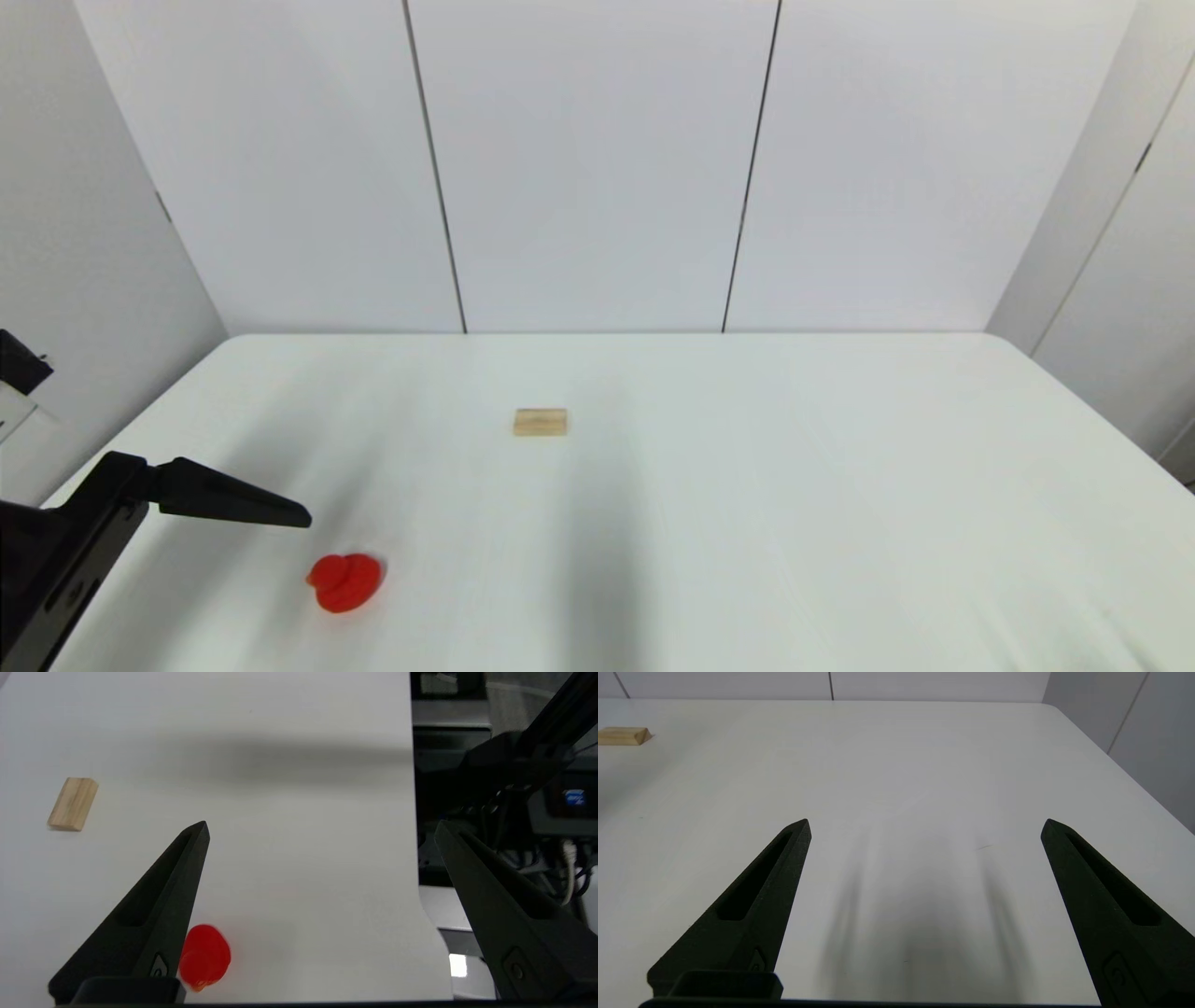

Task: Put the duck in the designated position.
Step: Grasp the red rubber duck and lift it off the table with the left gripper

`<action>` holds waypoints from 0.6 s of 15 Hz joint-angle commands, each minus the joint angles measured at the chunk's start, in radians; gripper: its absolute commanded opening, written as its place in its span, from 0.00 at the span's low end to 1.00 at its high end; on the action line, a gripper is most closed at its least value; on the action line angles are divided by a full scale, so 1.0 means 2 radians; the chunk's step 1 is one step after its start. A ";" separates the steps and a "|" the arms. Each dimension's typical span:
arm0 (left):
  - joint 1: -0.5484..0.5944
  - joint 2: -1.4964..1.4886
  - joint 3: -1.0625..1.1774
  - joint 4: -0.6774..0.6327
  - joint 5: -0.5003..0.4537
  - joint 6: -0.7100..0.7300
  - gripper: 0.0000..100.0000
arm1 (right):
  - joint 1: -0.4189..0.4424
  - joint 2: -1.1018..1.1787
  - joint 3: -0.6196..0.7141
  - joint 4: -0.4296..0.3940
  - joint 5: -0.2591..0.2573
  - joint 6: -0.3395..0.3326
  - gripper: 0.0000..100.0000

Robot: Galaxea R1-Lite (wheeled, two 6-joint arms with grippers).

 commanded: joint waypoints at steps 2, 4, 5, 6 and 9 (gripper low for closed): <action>0.046 0.030 0.021 -0.017 0.052 0.029 1.00 | 0.000 0.001 0.000 0.000 0.000 0.000 1.00; 0.046 0.048 0.021 -0.019 0.109 0.035 1.00 | 0.000 0.001 0.000 0.000 0.000 0.001 1.00; 0.046 0.058 0.021 -0.021 0.131 0.047 1.00 | 0.000 0.001 0.000 0.000 0.000 0.000 1.00; 0.046 0.070 0.021 -0.021 0.151 0.062 1.00 | 0.000 0.001 0.000 0.000 0.000 0.001 1.00; 0.042 0.095 0.019 -0.022 0.202 0.066 1.00 | 0.000 0.001 0.000 0.000 0.000 0.001 1.00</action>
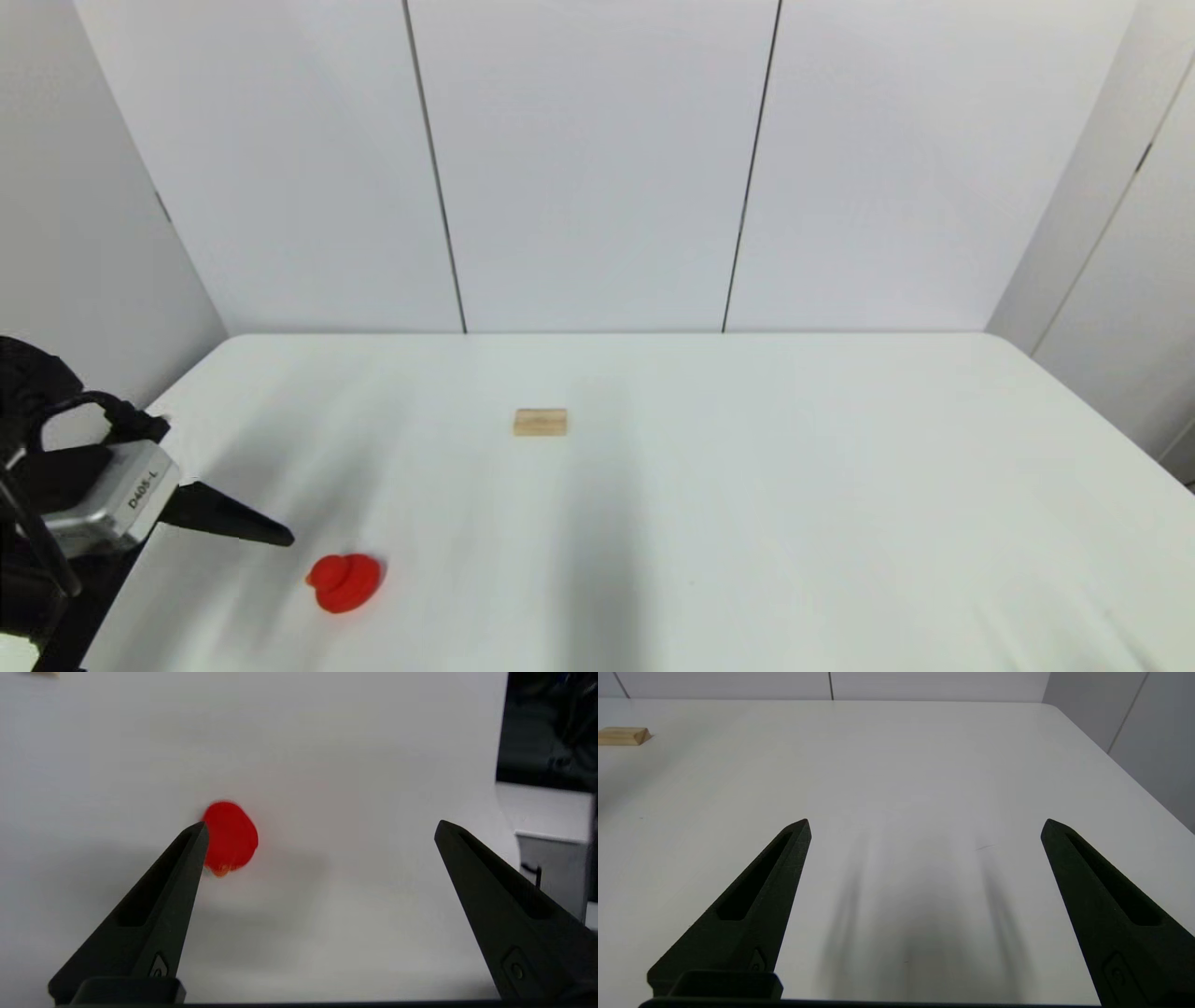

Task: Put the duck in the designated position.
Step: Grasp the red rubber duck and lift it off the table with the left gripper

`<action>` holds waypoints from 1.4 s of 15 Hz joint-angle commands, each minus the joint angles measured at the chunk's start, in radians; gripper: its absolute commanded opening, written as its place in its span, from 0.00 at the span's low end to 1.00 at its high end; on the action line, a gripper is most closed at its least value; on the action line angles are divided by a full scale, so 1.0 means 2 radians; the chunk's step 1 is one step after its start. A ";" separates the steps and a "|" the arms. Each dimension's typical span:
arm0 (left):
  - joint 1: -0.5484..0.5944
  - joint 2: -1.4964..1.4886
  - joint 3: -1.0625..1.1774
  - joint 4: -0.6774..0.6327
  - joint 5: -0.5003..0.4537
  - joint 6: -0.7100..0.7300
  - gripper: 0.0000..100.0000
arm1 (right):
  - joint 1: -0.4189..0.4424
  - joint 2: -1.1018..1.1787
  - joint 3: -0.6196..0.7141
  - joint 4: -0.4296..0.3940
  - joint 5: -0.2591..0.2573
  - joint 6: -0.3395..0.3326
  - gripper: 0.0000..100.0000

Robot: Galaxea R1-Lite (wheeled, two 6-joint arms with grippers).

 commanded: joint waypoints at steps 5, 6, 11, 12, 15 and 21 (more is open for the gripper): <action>-0.012 0.075 -0.015 -0.043 0.041 0.005 1.00 | 0.000 0.001 0.000 0.000 0.000 -0.001 1.00; -0.019 0.082 -0.018 -0.044 0.040 0.002 1.00 | 0.000 0.001 0.000 0.000 0.000 -0.001 1.00; -0.025 0.108 -0.018 -0.046 0.041 0.002 1.00 | 0.000 0.001 0.000 0.000 0.000 -0.001 1.00; -0.027 0.113 -0.018 -0.047 0.042 0.002 1.00 | 0.000 0.001 0.000 0.000 0.000 -0.001 1.00; -0.027 0.134 -0.017 -0.077 0.041 0.003 1.00 | 0.000 0.001 0.000 0.000 0.000 -0.001 1.00; -0.029 0.154 -0.012 -0.116 0.043 -0.005 1.00 | 0.000 0.001 0.000 0.000 0.000 -0.001 1.00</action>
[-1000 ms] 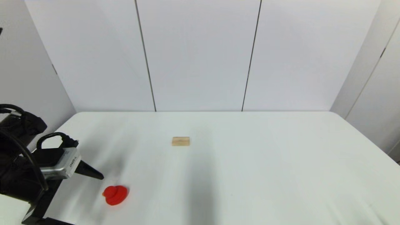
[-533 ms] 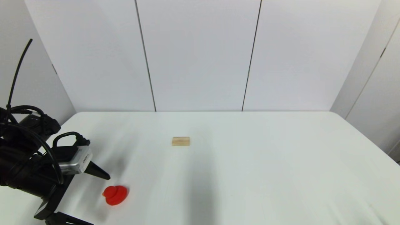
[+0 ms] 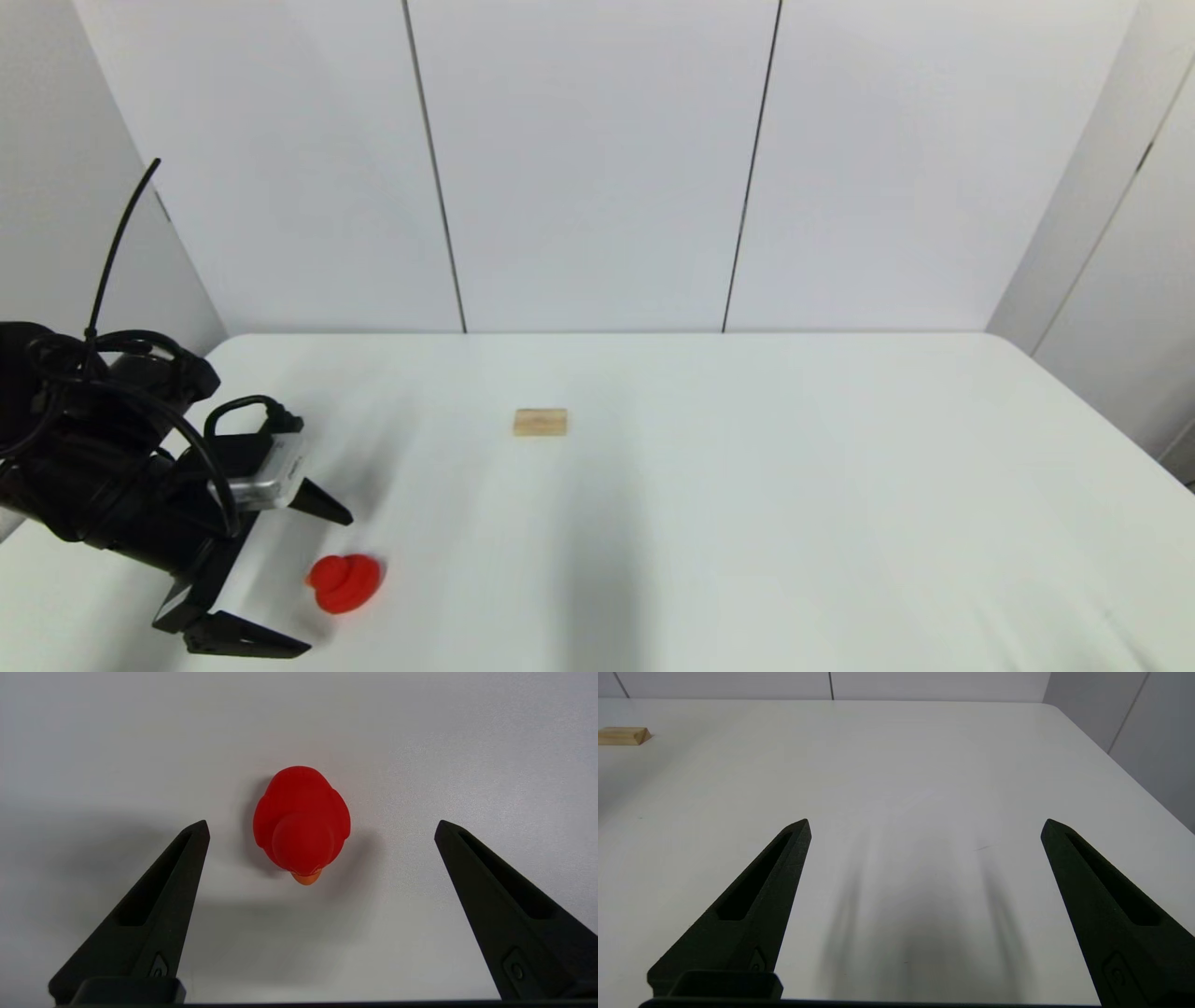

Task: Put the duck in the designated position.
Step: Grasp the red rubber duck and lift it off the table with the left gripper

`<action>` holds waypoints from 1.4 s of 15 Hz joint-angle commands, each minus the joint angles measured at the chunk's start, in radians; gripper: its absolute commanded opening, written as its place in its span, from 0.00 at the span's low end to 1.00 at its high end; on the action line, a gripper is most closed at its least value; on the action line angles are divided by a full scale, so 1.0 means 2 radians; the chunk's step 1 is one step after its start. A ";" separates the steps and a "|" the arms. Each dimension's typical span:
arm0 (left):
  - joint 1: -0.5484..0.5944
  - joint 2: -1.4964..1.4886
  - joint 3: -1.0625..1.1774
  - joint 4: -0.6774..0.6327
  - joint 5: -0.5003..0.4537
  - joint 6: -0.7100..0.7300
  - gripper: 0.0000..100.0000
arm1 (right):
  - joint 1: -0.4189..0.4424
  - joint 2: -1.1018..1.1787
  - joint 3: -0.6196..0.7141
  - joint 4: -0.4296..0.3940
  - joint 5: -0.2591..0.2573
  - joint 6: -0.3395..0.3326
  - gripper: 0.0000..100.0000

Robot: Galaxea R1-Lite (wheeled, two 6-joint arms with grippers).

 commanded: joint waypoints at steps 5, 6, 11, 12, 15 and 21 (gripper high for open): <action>-0.002 0.019 0.006 -0.010 -0.002 -0.002 1.00 | 0.000 0.001 0.000 0.000 0.000 0.000 1.00; -0.002 0.020 0.005 -0.010 -0.002 -0.003 1.00 | 0.000 0.001 0.000 0.000 0.000 0.000 1.00; -0.010 0.036 0.005 -0.031 -0.002 -0.004 1.00 | 0.000 0.001 0.000 0.000 0.000 -0.001 1.00; -0.012 0.038 0.005 -0.032 -0.002 -0.007 1.00 | 0.000 0.001 0.000 0.000 0.000 -0.001 1.00; -0.015 0.044 0.005 -0.033 -0.002 -0.008 1.00 | 0.000 0.001 0.000 0.000 0.000 -0.001 1.00; -0.015 0.044 0.005 -0.038 -0.002 -0.009 0.00 | 0.000 0.001 0.000 0.000 0.000 0.000 1.00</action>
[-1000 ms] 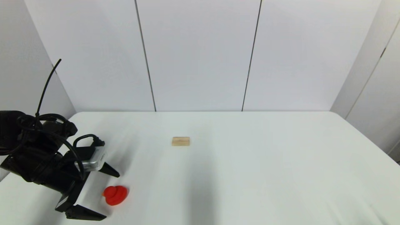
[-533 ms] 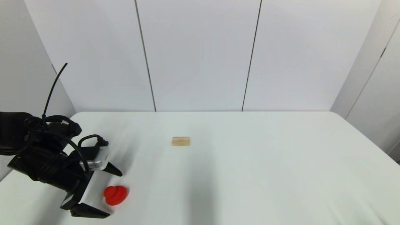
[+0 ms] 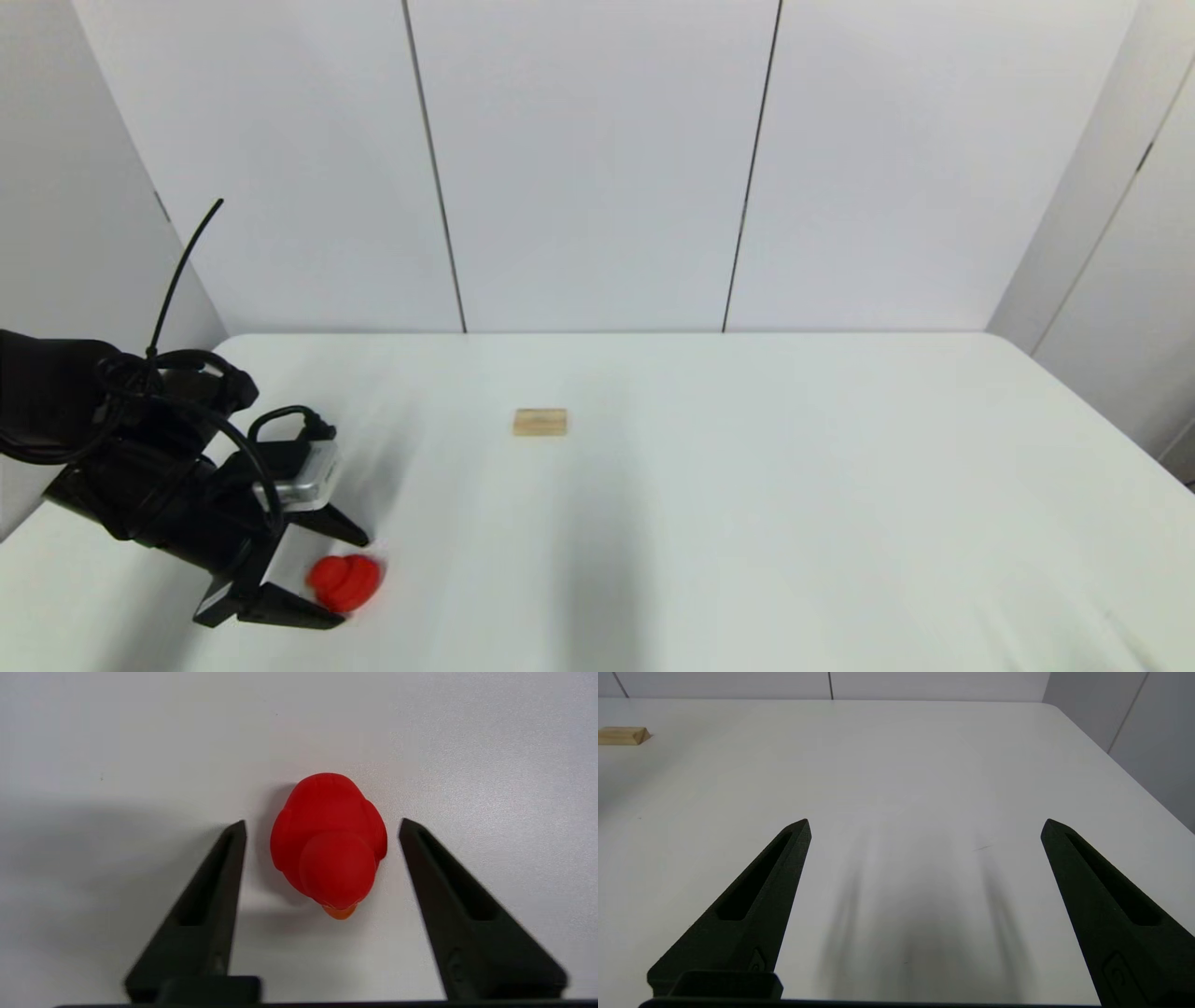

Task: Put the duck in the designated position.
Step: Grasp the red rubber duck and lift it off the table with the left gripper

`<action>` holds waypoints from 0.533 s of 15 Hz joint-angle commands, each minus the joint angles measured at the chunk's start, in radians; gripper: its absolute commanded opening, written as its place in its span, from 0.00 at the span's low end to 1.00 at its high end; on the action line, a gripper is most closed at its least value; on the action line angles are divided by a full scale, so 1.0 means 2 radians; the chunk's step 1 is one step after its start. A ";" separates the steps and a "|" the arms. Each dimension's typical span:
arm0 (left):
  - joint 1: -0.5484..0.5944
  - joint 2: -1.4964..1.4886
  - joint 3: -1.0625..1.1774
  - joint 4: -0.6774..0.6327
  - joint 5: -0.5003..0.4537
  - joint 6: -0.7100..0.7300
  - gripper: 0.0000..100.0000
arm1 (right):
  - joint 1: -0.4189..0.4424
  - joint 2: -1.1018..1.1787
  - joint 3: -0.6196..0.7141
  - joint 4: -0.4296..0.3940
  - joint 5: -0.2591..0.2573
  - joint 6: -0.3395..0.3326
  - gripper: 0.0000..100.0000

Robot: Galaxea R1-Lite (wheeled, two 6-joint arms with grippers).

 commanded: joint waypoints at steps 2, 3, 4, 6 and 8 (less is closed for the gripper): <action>0.000 0.000 0.000 0.002 -0.003 -0.002 0.00 | 0.000 0.001 0.000 0.000 0.000 0.000 1.00; 0.000 0.000 0.000 0.002 -0.003 -0.002 0.00 | 0.000 0.001 0.000 0.000 0.000 0.000 1.00; 0.000 -0.001 0.000 0.003 -0.003 -0.003 0.00 | 0.000 0.001 0.000 0.000 0.000 0.000 1.00; -0.001 -0.002 -0.004 0.003 -0.003 -0.003 0.00 | 0.000 0.001 0.000 0.000 0.000 0.000 1.00; -0.003 -0.003 -0.012 0.005 -0.005 -0.004 0.00 | 0.000 0.001 0.000 0.000 0.000 0.000 1.00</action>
